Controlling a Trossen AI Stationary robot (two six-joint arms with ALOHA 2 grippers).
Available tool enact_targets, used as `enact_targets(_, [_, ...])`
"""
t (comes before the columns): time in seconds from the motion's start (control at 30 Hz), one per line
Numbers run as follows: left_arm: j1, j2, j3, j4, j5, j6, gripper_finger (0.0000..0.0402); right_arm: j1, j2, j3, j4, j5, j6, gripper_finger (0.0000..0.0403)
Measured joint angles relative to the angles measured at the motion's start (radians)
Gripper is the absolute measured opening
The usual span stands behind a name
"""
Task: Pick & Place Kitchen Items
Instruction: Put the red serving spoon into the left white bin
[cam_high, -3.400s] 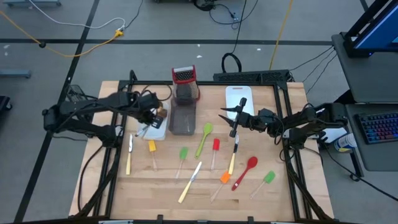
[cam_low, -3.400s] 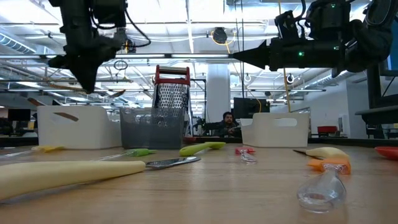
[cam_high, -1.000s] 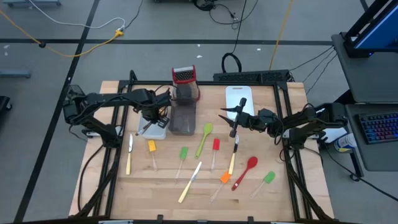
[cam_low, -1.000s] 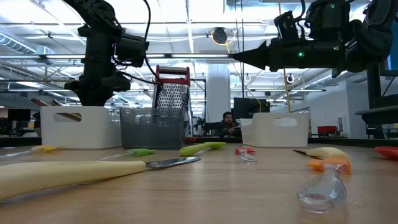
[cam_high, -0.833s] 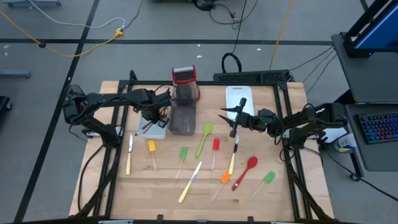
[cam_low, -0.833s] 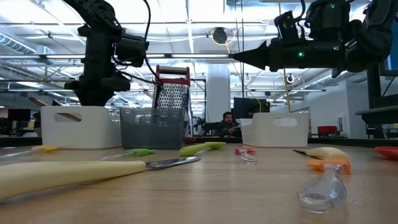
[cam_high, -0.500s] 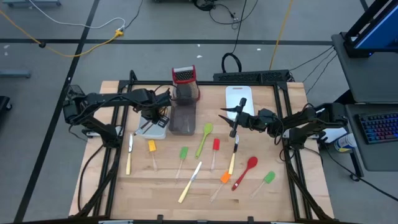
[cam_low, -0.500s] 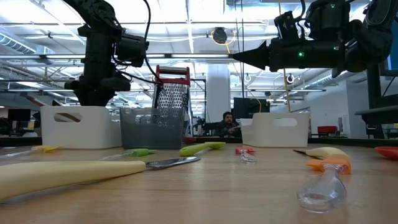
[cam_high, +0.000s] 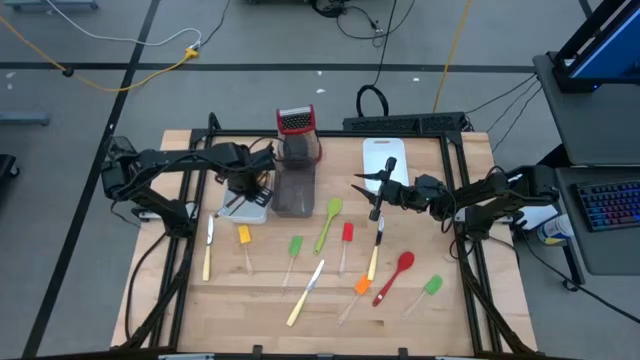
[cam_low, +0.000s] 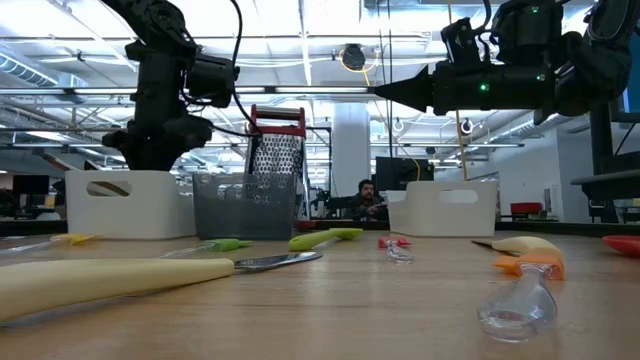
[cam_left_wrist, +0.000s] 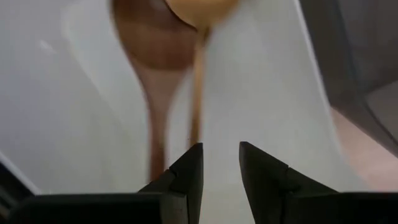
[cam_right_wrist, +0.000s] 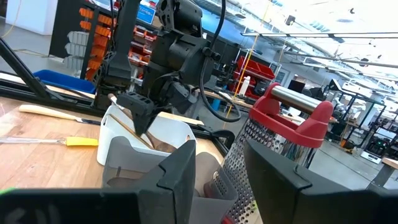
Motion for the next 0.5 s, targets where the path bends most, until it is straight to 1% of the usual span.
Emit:
enact_targets(0.1, [-0.011, 0.0, 0.0, 0.0, 0.039, -0.033, 0.0108, 0.0, 0.0, 0.0, 0.0, 0.0, 0.0, 0.013])
enact_targets(0.37, [-0.051, 0.0, 0.003, -0.002, 0.045, -0.081, 0.0108, 0.0, 0.0, 0.0, 0.0, 0.0, 0.0, 0.013])
enact_targets(0.5, [-0.072, 0.0, 0.044, -0.004, 0.045, -0.084, 0.0108, 0.0, 0.0, 0.0, 0.0, 0.0, 0.0, 0.013])
